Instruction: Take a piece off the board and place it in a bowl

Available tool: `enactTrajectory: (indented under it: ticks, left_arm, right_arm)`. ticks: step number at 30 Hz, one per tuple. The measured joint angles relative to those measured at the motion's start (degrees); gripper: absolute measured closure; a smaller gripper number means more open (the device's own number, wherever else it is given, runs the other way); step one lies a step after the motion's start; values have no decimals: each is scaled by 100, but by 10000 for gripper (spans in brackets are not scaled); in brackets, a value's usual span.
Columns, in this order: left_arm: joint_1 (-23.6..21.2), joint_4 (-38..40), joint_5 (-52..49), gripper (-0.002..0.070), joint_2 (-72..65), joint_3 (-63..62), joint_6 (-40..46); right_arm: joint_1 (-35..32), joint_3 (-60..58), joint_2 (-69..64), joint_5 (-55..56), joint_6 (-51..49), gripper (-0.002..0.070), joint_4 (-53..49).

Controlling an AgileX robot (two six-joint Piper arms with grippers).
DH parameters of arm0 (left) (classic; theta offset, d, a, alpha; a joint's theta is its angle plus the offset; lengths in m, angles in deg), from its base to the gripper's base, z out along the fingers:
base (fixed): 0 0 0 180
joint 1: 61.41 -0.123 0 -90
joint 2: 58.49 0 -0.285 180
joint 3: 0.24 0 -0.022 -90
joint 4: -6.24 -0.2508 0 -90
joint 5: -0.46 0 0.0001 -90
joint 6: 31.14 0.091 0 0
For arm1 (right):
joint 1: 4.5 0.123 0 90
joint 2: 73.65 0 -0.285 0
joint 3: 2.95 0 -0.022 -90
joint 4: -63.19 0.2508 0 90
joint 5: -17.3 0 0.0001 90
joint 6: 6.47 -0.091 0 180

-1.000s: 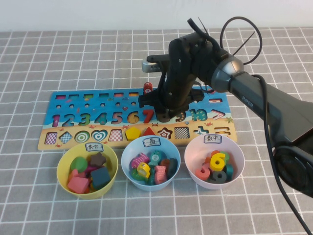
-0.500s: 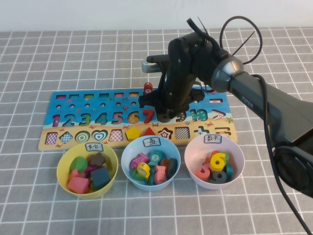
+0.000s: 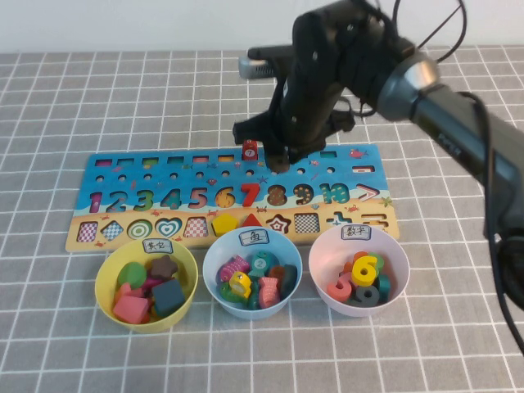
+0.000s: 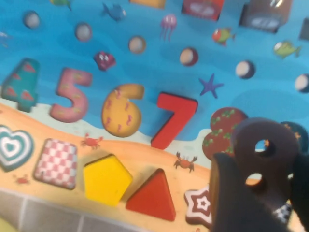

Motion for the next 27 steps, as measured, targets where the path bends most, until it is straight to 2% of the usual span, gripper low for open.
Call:
enactTrajectory:
  ticks: [5, 10, 14, 22, 27]
  left_arm:
    - [0, 0, 0, 679, 0, 0, 0]
    - [0, 0, 0, 679, 0, 0, 0]
    - [0, 0, 0, 679, 0, 0, 0]
    - [0, 0, 0, 679, 0, 0, 0]
    - [0, 0, 0, 679, 0, 0, 0]
  right_arm:
    - [98, -79, 352, -3, 0, 451, -189]
    - [231, -800, 940, -13, 9, 451, -331]
    - [240, -1850, 1597, 131, 9, 451, -388]
    - [240, -4453, 3319, 1606, -13, 451, -392]
    - [240, -5807, 4146, 2081, -366, 451, -392]
